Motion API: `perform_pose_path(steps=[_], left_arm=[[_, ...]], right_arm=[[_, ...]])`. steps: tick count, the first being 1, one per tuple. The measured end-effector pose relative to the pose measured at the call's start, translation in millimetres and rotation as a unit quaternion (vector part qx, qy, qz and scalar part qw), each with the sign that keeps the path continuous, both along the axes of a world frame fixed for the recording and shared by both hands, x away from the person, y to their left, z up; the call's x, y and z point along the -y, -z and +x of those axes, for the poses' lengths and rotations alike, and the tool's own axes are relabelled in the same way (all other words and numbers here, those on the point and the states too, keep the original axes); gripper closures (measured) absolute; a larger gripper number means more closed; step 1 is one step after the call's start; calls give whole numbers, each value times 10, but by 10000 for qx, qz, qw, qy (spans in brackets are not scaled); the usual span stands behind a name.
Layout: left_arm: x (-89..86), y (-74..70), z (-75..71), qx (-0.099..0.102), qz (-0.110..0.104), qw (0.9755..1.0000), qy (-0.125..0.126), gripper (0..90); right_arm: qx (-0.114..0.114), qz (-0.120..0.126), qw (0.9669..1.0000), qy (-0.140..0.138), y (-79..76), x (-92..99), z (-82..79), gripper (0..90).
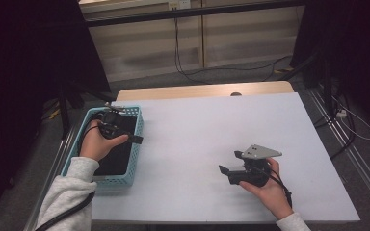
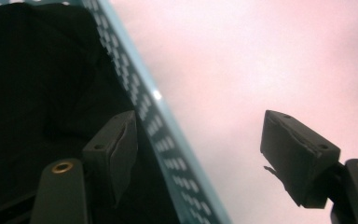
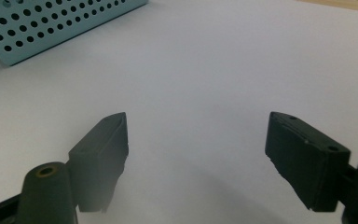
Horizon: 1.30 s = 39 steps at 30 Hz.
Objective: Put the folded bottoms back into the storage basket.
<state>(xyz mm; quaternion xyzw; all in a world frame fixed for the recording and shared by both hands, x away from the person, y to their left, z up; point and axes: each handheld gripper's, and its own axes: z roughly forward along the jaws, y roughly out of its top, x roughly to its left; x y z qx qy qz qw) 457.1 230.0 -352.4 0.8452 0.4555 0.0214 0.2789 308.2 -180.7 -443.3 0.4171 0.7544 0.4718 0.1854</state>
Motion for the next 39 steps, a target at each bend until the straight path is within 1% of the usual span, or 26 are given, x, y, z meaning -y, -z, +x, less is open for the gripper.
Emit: perform_pose_path(steps=[2,3,4,5,6,9,10,13,14,17,19,20,24,28,29,31,34,36,38,39], left_arm=[[27,-7,-4,7,0,10000,44,269],[48,-3,-9,27,-44,10000,8,268],[64,-2,-13,33,-33,10000,30,267],[74,-4,-12,25,-2,9999,116,267],[91,0,-16,21,12,9999,147,266],[146,10,-31,26,-80,9999,93,264],[153,5,-29,25,-22,9998,197,261],[188,-3,-38,38,-59,9996,260,258],[204,-3,-45,51,-80,9997,231,258],[234,-9,-50,61,-62,9994,321,255],[264,-6,-60,80,-102,9994,318,253],[276,-7,-64,71,-93,9992,371,252],[338,2,-95,84,-135,9990,426,247],[389,5,-118,110,-139,9983,547,245],[407,8,-128,107,-171,9983,538,244],[435,11,-139,98,-120,9978,648,243],[491,27,-165,116,-162,9974,687,240],[527,39,-179,93,-135,9968,777,239],[572,56,-199,97,-162,9966,798,238],[589,61,-204,103,-152,9961,859,236]], right_arm=[[-26,-6,10000,1,8,18,-6,209],[-32,-14,10000,-4,14,24,-8,209],[-34,-39,10000,-14,19,31,-9,209],[-51,-55,10000,-18,22,33,-12,209],[-67,-91,9999,-26,25,39,-14,209],[-70,-91,9999,-22,23,56,-19,209],[-83,-83,9999,-6,19,59,-22,209],[-107,-102,9999,-31,15,88,-36,209],[-107,-105,9999,-25,14,103,-41,209],[-147,-103,9998,5,18,143,-51,209],[-161,-118,9998,5,22,162,-55,209],[-161,-125,9998,9,23,170,-58,208],[-197,-136,9997,16,29,210,-70,207],[-190,-149,9997,42,27,243,-85,208],[-184,-169,9997,31,28,251,-87,208],[-198,-148,9997,40,28,256,-93,208],[-204,-149,9997,51,27,263,-92,208],[-194,-148,9997,45,25,266,-93,208],[-200,-149,9997,51,22,267,-95,208],[-199,-148,9997,47,23,267,-96,208]])
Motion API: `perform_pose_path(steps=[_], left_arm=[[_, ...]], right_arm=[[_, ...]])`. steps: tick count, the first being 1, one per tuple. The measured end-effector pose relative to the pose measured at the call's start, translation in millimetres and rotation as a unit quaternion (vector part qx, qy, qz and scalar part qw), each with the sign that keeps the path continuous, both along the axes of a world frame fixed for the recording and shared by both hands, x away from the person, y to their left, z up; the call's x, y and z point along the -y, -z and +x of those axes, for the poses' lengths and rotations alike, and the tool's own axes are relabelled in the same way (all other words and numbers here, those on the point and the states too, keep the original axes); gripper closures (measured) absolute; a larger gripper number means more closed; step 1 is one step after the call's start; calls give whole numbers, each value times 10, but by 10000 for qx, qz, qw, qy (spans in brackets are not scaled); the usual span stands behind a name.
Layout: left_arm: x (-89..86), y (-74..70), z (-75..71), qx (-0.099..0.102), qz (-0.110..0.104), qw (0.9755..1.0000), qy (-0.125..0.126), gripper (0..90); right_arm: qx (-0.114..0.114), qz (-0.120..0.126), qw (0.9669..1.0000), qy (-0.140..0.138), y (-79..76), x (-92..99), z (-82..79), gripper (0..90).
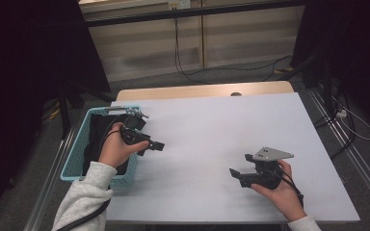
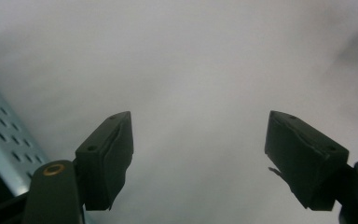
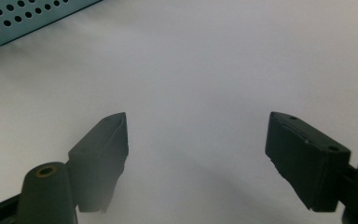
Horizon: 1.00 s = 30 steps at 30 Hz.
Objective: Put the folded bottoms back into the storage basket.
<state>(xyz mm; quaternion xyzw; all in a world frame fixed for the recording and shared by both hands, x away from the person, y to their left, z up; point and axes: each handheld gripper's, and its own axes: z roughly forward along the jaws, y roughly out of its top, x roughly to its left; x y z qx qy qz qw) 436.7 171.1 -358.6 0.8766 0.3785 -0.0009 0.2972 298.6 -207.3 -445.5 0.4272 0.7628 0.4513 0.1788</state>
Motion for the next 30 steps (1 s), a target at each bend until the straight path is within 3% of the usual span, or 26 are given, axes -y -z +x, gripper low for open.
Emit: perform_pose_path(steps=[30], left_arm=[[395,256,-246,-78,-182,9984,530,216]], right_arm=[[-45,45,10000,4,-21,123,-60,208]])
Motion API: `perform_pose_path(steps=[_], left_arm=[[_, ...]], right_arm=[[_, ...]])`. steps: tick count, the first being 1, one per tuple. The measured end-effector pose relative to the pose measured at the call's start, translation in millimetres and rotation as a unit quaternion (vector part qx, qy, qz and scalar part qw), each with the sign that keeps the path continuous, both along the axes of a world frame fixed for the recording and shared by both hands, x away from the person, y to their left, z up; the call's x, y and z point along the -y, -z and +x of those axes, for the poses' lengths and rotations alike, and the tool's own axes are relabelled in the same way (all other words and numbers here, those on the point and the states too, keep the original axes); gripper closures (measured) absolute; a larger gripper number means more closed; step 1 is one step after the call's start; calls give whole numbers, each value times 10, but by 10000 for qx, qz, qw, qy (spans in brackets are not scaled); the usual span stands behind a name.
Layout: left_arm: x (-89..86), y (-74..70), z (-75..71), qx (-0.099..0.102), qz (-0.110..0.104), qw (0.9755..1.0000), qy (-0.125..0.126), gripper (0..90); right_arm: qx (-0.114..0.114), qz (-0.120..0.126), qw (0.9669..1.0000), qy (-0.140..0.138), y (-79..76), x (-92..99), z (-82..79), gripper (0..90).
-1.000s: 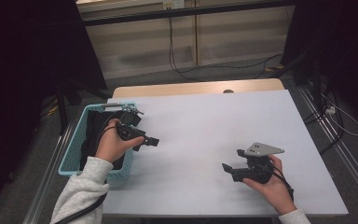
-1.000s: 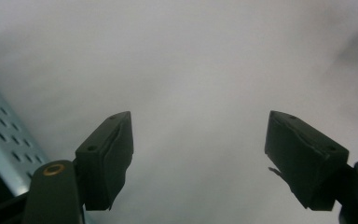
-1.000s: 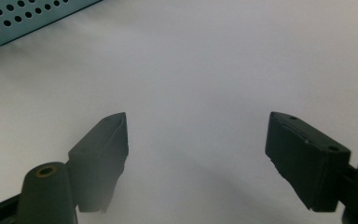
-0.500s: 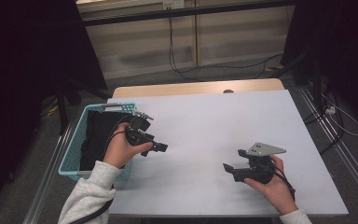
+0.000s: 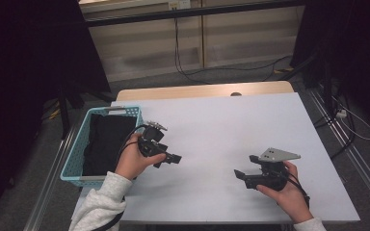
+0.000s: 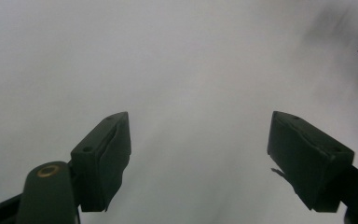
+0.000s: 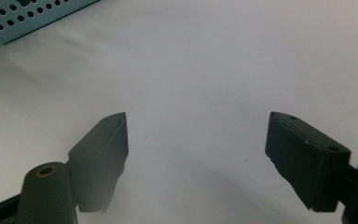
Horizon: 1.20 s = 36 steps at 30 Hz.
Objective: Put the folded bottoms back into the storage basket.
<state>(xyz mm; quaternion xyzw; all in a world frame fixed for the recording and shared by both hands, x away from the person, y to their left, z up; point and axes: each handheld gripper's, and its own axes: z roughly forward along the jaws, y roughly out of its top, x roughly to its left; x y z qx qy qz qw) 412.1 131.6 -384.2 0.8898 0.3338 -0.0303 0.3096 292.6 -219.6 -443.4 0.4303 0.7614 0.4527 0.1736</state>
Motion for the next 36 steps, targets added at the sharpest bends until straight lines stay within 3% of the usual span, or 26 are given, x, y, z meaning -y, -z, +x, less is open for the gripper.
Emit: perform_pose_path(steps=[16,36], left_arm=[[2,201,-126,-4,-136,9999,77,198],[-53,322,-198,-37,-267,9996,-2,188]], right_arm=[[-60,-8,10000,-18,-5,47,-9,207],[-91,-26,9999,-60,-14,56,-12,205]])
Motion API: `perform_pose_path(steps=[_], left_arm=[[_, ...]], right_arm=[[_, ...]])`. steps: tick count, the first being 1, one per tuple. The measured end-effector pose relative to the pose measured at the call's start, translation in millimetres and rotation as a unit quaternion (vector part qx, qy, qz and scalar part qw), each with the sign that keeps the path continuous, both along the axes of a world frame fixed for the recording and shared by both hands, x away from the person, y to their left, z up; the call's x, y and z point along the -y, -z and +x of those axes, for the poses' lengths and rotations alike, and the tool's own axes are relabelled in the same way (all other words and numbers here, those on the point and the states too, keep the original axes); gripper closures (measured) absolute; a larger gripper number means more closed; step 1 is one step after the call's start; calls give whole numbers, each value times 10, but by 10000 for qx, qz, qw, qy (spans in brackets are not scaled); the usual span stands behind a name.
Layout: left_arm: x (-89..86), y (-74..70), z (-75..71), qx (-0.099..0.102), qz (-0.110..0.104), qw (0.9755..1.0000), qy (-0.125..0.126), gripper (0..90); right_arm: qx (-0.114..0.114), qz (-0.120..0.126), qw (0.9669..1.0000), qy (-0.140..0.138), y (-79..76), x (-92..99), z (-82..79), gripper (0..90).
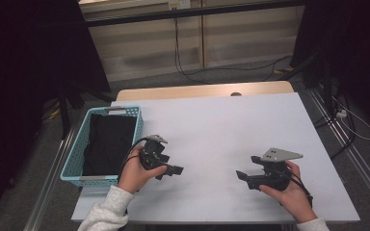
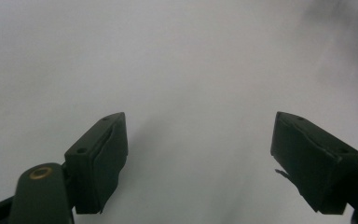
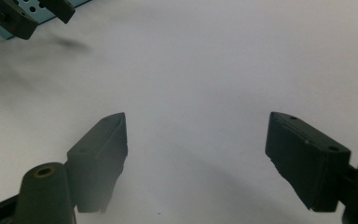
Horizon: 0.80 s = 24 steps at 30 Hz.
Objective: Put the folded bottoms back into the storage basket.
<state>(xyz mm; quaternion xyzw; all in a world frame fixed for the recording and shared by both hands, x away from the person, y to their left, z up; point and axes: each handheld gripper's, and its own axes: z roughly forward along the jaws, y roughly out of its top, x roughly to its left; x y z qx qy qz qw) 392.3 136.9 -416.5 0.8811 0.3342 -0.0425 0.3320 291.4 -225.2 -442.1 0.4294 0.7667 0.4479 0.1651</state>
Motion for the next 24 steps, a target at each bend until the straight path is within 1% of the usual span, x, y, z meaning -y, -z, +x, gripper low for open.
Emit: perform_pose_path(steps=[1,2,3,5,8,12,13,14,18,20,22,23,24], left_arm=[[-4,2,-2,3,-12,10000,5,188],[0,5,-10,4,-42,10000,-49,188],[-9,7,-9,27,-13,10000,6,188],[-13,13,-19,24,-40,10000,-12,185],[-18,25,-30,43,-69,10000,-20,184],[-16,40,-51,54,-113,9999,-56,177],[-23,41,-49,68,-66,10000,14,175],[-18,47,-59,53,-111,9999,-45,173],[-48,66,-63,76,-128,9999,-55,170],[-64,83,-65,68,-186,9997,-119,168],[-81,98,-68,48,-239,9996,-145,168],[-94,101,-69,64,-220,9996,-135,168],[-98,107,-73,58,-262,9995,-150,167]], right_arm=[[2,-9,10000,-10,0,4,0,205],[-1,0,10000,-7,-1,6,-1,204],[6,-9,10000,-12,0,12,-4,204],[-7,-34,10000,-25,5,32,-14,204],[-43,3,10000,32,9,67,-28,203],[-13,6,10000,24,1,87,-29,203],[-16,6,10000,18,1,90,-30,203],[-27,19,10000,31,1,90,-31,203],[-48,-11,10000,31,10,105,-44,202],[-51,-2,10000,38,7,115,-50,202],[-45,6,10000,53,5,124,-53,202],[-45,6,10000,56,6,127,-54,202],[-38,-3,10000,59,7,130,-56,202]])
